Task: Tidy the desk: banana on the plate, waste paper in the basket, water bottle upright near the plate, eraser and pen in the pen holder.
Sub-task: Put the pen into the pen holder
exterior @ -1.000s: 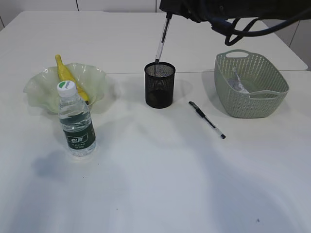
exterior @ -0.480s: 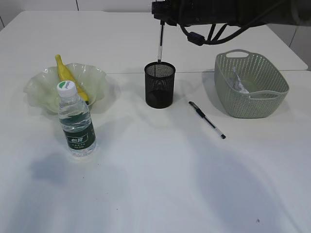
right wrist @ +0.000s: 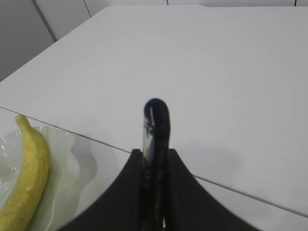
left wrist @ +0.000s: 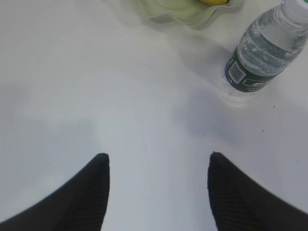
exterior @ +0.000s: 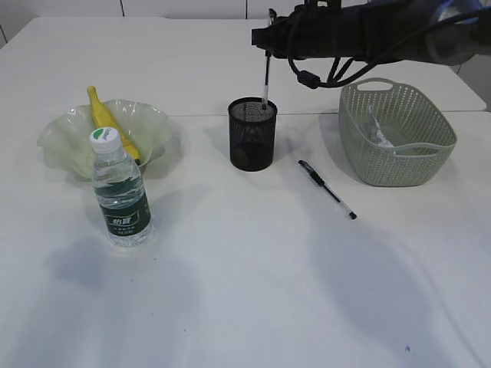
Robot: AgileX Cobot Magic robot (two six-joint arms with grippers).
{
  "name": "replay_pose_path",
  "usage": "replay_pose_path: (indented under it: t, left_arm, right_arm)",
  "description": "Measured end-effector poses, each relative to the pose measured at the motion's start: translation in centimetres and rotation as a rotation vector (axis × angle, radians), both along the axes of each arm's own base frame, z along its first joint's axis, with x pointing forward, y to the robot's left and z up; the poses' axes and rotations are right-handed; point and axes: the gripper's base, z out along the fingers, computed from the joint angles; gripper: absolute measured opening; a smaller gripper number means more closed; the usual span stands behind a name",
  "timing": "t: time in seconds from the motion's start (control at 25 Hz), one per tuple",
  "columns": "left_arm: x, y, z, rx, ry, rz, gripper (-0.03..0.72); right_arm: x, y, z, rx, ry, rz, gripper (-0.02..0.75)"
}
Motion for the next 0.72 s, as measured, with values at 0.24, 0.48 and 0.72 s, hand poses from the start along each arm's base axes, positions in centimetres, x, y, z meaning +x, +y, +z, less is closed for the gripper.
replay_pose_path:
  t: [0.24, 0.48, 0.72]
  left_arm:
    - [0.0, 0.0, 0.0, 0.0, -0.002, 0.0, 0.446]
    - [0.0, 0.0, 0.0, 0.0, -0.002, 0.0, 0.446]
    - [0.0, 0.0, 0.0, -0.002, -0.002, 0.0, 0.446]
  right_arm:
    - [1.1, 0.3, -1.4, -0.014, -0.003, 0.005, 0.057]
    - [1.3, 0.3, -2.8, -0.051, -0.001, 0.018, 0.057]
    - [1.4, 0.3, -3.0, -0.054, 0.002, 0.019, 0.06]
